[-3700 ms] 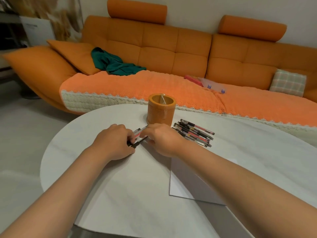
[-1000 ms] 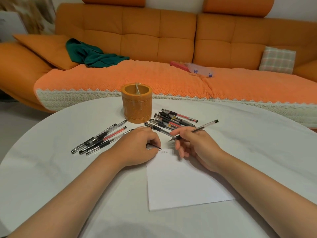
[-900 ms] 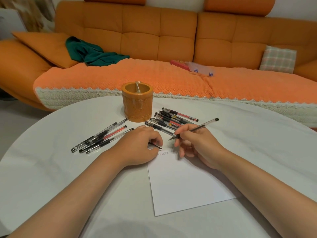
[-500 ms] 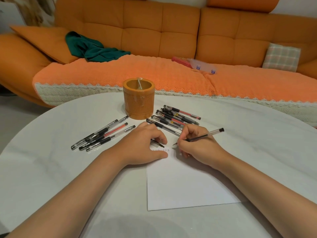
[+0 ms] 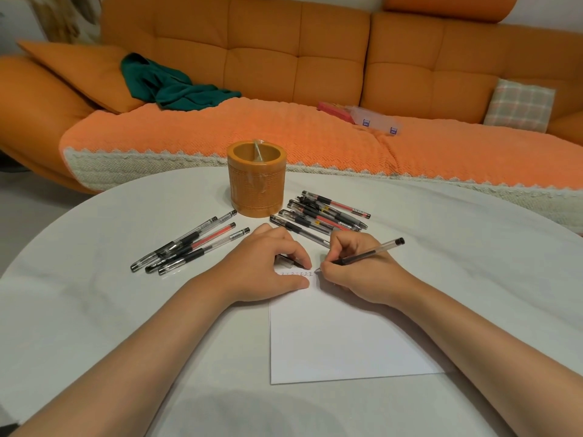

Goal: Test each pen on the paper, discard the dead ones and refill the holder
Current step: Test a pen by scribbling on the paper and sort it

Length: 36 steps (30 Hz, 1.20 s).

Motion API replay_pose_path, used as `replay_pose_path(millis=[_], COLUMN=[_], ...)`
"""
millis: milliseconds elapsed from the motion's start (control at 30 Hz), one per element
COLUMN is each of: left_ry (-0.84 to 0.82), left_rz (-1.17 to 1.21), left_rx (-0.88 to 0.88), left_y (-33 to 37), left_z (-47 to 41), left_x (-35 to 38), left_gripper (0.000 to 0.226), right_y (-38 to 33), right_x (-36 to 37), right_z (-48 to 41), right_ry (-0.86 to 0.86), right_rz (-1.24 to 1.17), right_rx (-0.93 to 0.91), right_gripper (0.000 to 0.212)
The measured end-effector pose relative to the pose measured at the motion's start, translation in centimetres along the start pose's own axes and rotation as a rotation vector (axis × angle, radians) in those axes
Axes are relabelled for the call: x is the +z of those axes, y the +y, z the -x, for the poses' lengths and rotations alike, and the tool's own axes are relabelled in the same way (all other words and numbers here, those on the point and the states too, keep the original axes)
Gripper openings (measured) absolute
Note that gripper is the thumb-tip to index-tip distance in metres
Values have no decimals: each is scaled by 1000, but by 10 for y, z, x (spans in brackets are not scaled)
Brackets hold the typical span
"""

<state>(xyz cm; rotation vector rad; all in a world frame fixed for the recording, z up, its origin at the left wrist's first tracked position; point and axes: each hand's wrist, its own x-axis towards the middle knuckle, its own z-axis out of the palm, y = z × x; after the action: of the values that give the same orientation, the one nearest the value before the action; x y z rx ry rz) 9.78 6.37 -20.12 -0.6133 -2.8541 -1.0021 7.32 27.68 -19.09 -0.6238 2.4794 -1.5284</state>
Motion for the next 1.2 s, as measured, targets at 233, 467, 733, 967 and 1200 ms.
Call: replay_pose_path(millis=[233,467,733,967,1200], left_ry=[-9,-13,-12,-12,-12], left_rz=[-6,-1,12,12,18], left_rx=[6,7,4,3,9], left_y=[0,-2,-2,-3,-3], left_z=[0,0,-1,0,0], left_x=[0,1,1,1,1], left_gripper=[21,20,21,21,22], right_y=[-1,-1,-1,-3,-2], right_x=[2,4,3,2,4], right_z=[0,-1,2,2,2], right_ry=[-22,-19,0,-39,-18], right_rz=[47,55,48,45,55], right_rx=[-9,-2,-16,-17,-18], right_gripper=[25,28,24,25,23])
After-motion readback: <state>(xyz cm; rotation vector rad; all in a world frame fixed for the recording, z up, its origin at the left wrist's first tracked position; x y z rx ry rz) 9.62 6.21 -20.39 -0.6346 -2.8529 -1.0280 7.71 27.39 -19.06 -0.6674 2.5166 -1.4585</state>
